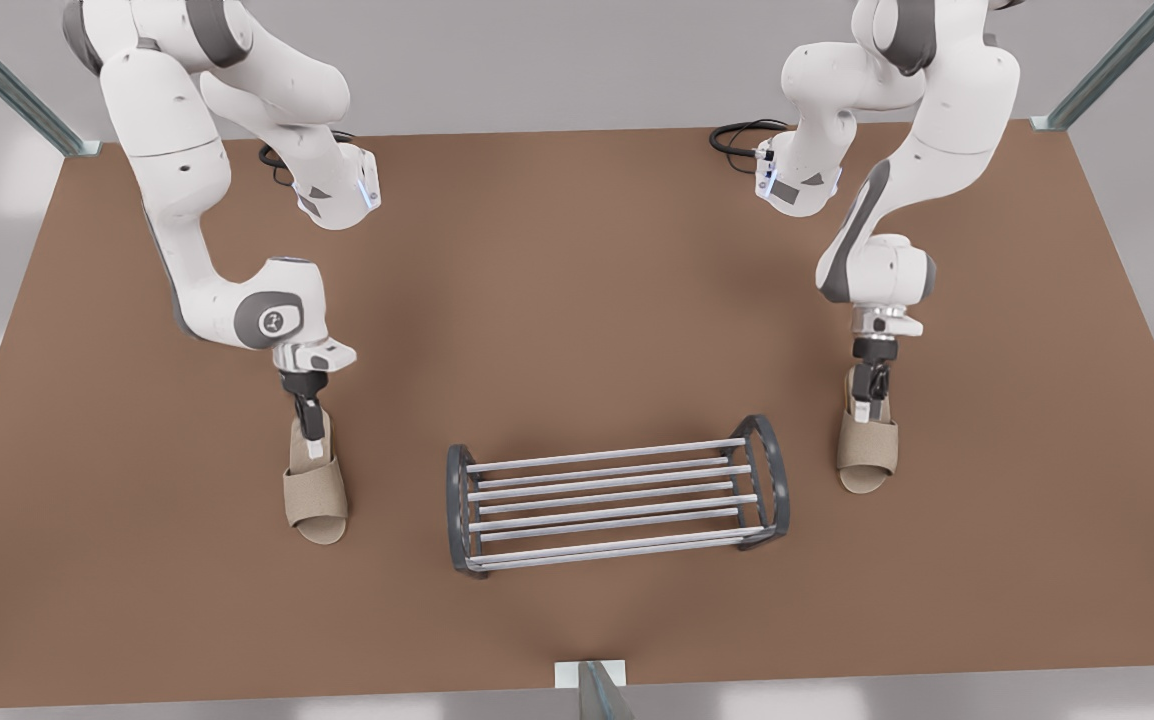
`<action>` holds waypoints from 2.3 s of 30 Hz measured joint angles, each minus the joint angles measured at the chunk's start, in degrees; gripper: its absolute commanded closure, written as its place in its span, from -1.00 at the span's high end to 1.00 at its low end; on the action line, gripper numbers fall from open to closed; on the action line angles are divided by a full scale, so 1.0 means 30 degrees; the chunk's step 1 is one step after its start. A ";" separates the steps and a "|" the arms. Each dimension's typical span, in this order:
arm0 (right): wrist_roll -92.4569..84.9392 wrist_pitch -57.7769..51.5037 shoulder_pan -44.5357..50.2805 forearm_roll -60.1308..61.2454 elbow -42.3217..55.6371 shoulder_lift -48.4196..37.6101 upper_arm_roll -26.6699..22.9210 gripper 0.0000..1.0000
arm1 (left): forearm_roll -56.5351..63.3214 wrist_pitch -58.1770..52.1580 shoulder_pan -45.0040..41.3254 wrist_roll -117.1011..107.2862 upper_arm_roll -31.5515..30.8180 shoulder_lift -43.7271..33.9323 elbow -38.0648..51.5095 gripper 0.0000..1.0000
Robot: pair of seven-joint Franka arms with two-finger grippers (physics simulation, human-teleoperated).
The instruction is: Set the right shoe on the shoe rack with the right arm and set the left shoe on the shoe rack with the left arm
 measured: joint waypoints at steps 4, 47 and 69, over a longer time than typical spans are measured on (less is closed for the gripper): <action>0.5494 -0.1141 -0.0721 -0.3264 -0.0228 0.0736 0.0293 1.00 | 0.0000 0.0039 0.0069 -0.0021 -0.0024 0.0756 0.1023 1.00; 2.2988 -0.6336 -0.1012 -0.3671 0.5575 0.5806 0.0177 0.98 | 0.1250 0.7090 -0.0345 -0.8595 -0.3428 -0.4613 0.7738 -0.57; 2.3338 -0.6620 -0.0462 -0.3671 0.7243 0.6969 -0.0387 -0.57 | 0.1404 2.1709 -0.8579 -1.7510 -0.3952 0.0981 1.8427 -0.57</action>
